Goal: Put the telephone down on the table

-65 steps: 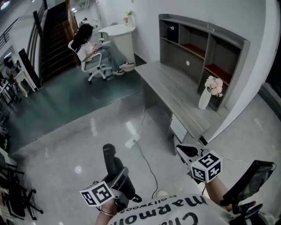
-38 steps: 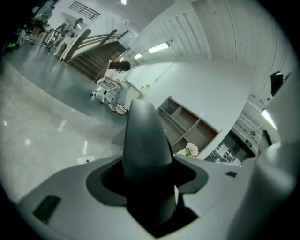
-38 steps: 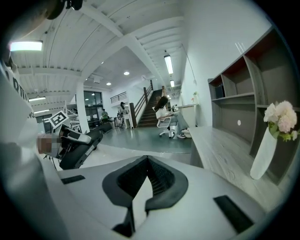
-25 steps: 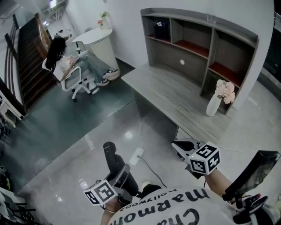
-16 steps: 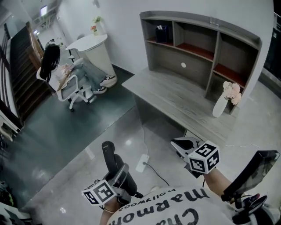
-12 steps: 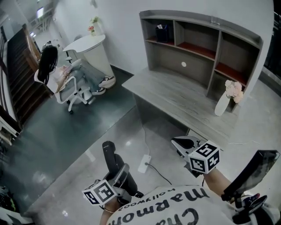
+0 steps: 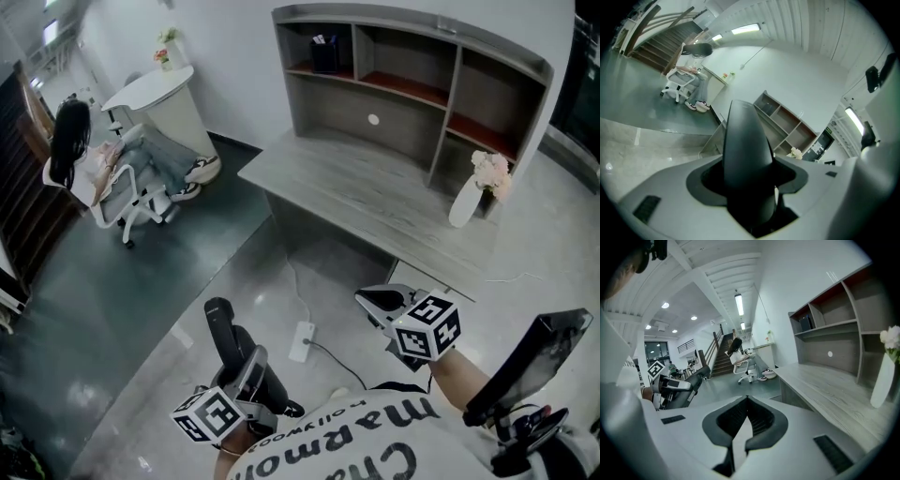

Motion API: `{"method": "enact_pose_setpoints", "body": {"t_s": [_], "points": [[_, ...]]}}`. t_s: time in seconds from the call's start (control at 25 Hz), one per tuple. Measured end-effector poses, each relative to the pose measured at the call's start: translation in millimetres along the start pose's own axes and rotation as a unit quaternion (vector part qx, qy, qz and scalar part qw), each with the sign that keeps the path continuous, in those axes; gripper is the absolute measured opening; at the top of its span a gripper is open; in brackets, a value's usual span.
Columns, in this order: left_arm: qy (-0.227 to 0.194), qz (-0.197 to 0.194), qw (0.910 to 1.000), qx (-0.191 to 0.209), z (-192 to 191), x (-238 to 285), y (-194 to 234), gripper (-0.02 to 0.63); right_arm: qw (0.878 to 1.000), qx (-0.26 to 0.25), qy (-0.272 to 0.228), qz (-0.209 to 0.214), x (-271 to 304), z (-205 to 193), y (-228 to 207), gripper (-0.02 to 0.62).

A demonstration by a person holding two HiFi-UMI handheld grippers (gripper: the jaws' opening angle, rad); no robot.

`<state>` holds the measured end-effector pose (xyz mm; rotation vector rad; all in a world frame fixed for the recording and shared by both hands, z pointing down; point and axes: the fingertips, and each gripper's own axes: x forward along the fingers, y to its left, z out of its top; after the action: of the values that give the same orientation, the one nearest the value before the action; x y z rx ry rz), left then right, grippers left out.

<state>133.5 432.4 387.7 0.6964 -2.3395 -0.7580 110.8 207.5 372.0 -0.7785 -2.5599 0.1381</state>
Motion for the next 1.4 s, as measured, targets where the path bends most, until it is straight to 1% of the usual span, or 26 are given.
{"method": "enact_pose_setpoints", "body": {"t_s": [0.12,0.2,0.28,0.4,0.52,0.68,0.8,0.96,1.08,1.24,1.4], "points": [[0.016,0.001,0.9998,0.007,-1,7,7,0.273,1.0,0.004,0.011,-0.002,5,-5,1,0.006],[0.028,-0.005,0.9994,0.018,0,13,4,0.273,1.0,0.002,0.02,-0.007,4,-8,0,0.006],[0.031,-0.013,0.9992,0.023,3,19,-1,0.273,1.0,0.004,0.025,-0.013,4,-11,-4,0.006],[0.028,-0.02,0.999,0.027,6,30,-5,0.273,0.999,0.023,0.021,-0.015,11,-12,-12,0.006],[0.037,-0.02,0.9986,0.032,4,45,-7,0.273,0.999,0.047,0.016,-0.011,16,-10,-19,0.006],[0.056,-0.036,0.9976,0.019,1,66,-14,0.273,0.999,0.05,0.014,-0.008,28,-3,-30,0.006],[0.076,-0.037,0.9964,0.007,3,84,-13,0.273,0.999,0.042,0.017,-0.004,40,5,-40,0.006],[0.086,-0.03,0.9957,0.016,16,111,-13,0.273,0.999,0.026,0.024,-0.014,56,16,-68,0.006],[0.083,-0.029,0.996,0.014,30,133,-10,0.273,0.999,0.029,0.026,-0.023,71,25,-95,0.006],[0.082,-0.03,0.9961,0.014,51,165,-11,0.273,0.999,0.028,0.025,-0.029,90,46,-131,0.006],[0.085,-0.038,0.9956,0.012,72,203,-15,0.273,0.998,0.03,0.033,-0.043,104,62,-171,0.006]]}}
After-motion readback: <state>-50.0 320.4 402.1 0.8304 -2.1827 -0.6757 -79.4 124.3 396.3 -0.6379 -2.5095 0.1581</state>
